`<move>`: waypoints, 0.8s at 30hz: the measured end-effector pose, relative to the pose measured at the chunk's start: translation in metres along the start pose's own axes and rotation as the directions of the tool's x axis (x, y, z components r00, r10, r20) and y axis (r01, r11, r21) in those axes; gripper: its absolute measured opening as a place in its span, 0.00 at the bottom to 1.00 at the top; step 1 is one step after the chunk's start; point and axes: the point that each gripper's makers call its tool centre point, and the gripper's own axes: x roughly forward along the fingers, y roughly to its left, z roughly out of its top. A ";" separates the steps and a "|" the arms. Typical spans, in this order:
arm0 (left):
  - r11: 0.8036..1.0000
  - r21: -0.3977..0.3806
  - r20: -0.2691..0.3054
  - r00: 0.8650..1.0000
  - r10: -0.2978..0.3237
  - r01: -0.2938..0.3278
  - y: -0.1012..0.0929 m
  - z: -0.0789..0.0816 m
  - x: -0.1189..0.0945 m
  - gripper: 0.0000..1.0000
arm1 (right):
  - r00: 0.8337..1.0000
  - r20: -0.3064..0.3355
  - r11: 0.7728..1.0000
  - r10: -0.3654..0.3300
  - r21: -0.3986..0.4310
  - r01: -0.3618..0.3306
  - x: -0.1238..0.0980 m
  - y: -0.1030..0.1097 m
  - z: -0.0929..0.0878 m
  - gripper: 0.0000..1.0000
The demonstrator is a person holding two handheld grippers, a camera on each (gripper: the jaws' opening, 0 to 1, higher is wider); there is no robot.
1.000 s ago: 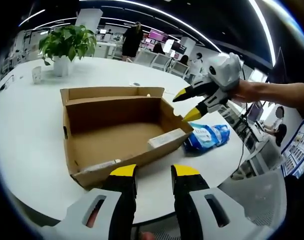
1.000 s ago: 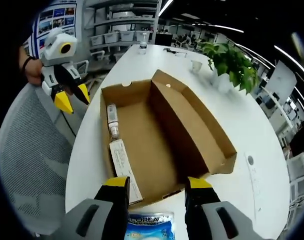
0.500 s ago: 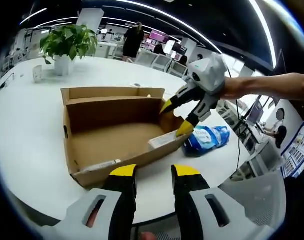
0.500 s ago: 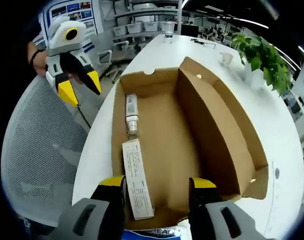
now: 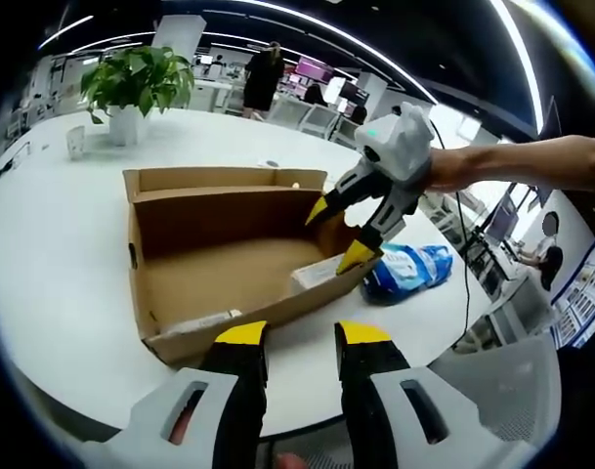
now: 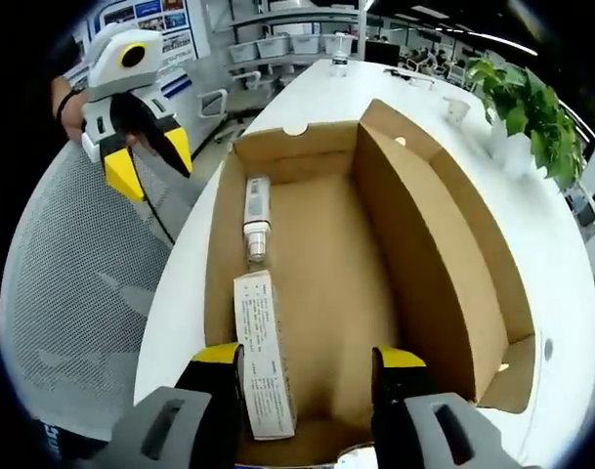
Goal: Operate the shoe box by opening the lid, removing the specified soft item, and placing it in the target area until the item is outside and the box remains undamaged.
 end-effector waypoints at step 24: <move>1.000 0.012 0.002 1.000 0.005 -0.005 -0.002 0.000 -0.001 0.26 | 0.979 -0.205 0.997 0.005 -0.076 -0.021 0.033 0.006 -0.022 0.29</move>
